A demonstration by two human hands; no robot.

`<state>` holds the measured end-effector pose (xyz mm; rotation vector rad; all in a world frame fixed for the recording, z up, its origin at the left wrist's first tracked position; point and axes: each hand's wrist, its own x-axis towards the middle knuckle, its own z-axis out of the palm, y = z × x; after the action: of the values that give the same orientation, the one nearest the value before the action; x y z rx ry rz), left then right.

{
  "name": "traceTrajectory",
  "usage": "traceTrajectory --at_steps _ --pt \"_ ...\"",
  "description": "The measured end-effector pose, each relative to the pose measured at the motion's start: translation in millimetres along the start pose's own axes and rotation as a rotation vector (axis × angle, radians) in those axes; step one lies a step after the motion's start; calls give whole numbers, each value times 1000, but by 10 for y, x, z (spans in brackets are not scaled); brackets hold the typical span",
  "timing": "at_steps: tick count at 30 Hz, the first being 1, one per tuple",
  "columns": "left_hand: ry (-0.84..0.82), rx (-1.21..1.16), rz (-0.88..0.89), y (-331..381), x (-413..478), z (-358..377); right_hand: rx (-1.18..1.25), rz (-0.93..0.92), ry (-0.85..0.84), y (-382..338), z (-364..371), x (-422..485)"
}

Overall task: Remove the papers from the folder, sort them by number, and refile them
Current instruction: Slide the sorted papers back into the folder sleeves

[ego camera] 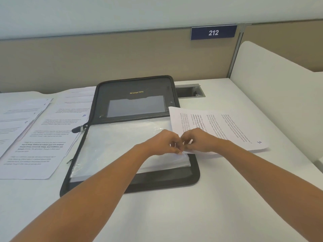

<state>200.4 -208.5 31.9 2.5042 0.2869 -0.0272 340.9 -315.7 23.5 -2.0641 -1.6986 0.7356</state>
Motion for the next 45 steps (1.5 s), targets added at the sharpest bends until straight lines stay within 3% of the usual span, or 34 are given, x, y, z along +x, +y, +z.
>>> traceTrajectory --at_steps 3,7,16,19,21,23,25,26,30,32,45 --pt "-29 19 23 3 7 -5 -159 -98 61 49 55 56" --pt "-55 15 44 18 35 -7 -256 -131 12 155 145 134" --pt "-62 16 94 62 85 -28 37 -157 119 180 172 238" --pt "-47 -67 71 78 95 -53 16 -172 157 197 125 303" --pt "100 -229 35 53 105 -80 -20 -173 181 193 106 335" --pt "359 -358 -58 -25 115 -102 -126 -145 146 229 118 366" --pt "562 -268 -192 -176 115 -91 -326 -129 53 305 167 388" --pt "578 -168 -247 -277 98 -68 -405 -117 20 328 206 396" --pt "268 102 -313 -543 -73 135 -466 -93 4 326 295 380" --pt "194 164 -295 -584 -145 228 -499 -105 -23 295 295 391" --pt "222 192 -276 -597 -150 285 -555 -246 -108 247 285 426"
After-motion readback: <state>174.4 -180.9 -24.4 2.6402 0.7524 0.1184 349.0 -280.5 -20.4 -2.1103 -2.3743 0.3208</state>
